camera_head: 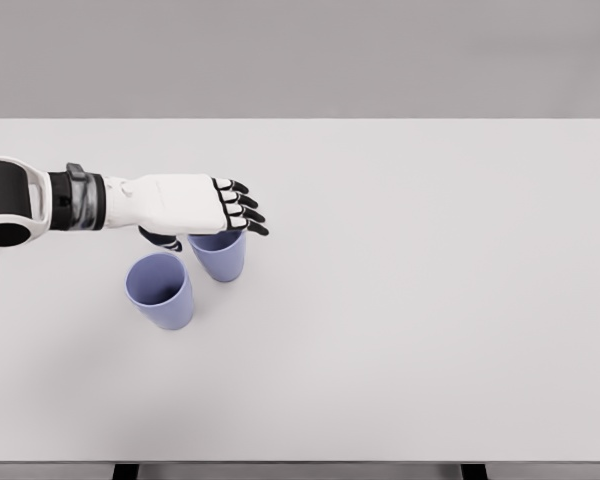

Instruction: Place the right cup on the left cup with left arm

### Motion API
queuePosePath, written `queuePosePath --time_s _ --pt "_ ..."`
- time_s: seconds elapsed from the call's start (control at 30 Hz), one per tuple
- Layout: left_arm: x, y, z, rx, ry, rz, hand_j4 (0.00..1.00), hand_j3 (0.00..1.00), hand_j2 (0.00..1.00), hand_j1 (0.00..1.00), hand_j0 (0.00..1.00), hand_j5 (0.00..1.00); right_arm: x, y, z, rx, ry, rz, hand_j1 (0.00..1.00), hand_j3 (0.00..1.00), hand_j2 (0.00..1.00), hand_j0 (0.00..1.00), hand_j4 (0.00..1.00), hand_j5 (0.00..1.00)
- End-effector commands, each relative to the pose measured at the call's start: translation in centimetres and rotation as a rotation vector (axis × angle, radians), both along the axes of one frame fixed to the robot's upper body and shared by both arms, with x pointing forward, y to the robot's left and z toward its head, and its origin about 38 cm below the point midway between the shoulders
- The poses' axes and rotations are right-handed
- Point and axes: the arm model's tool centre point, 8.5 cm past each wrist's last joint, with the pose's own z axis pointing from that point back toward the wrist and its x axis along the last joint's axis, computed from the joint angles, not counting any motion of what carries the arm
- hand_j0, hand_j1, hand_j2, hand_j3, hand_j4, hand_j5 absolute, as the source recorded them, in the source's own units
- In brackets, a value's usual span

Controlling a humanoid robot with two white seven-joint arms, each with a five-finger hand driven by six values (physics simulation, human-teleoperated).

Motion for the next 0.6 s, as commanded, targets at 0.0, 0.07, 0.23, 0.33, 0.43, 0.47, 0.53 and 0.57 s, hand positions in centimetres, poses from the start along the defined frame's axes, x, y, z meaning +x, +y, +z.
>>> queuePosePath --time_s 0.0,0.07,0.23,0.33,0.43,0.47,0.53,0.57 --pt "0.06 -0.23 0.05 -0.001 -0.005 -0.001 1.00 1.00 1.00 1.00 1.00 1.00 -0.01 0.01 0.00 0.000 0.000 0.000 1.00 1.00 1.00 1.00 1.00 1.00" --pt "0.06 -0.29 0.05 -0.002 -0.005 -0.002 1.00 1.00 1.00 1.00 1.00 1.00 -0.01 0.01 0.00 0.000 0.000 0.000 1.00 1.00 1.00 1.00 1.00 1.00" --pt "0.09 -0.46 -0.10 0.002 -0.008 -0.004 1.00 1.00 1.00 1.00 1.00 1.00 -0.01 0.01 0.00 0.000 0.000 0.000 1.00 1.00 1.00 1.00 1.00 1.00" --pt "0.06 -0.55 -0.26 0.005 -0.008 -0.005 1.00 1.00 1.00 1.00 1.00 1.00 -0.01 0.01 0.00 0.000 0.000 0.000 1.00 1.00 1.00 1.00 1.00 1.00" --pt "-0.07 -0.91 -0.71 0.005 -0.004 -0.010 1.00 1.00 1.00 1.00 1.00 1.00 -0.01 0.01 0.00 0.000 0.000 0.000 1.00 1.00 1.00 1.00 1.00 1.00" --pt "-0.05 -0.88 -0.73 0.004 -0.002 -0.009 1.00 1.00 1.00 1.00 1.00 1.00 -0.01 0.01 0.00 0.000 0.000 0.000 1.00 1.00 1.00 1.00 1.00 1.00" --pt "-0.04 -0.88 -0.73 0.005 -0.003 -0.009 1.00 1.00 1.00 1.00 1.00 1.00 -0.01 0.01 0.00 0.000 0.000 0.000 1.00 1.00 1.00 1.00 1.00 1.00" --pt "-0.04 -0.88 -0.73 0.005 -0.003 -0.009 1.00 1.00 1.00 1.00 1.00 1.00 -0.01 0.01 0.00 0.000 0.000 0.000 1.00 1.00 1.00 1.00 1.00 1.00"
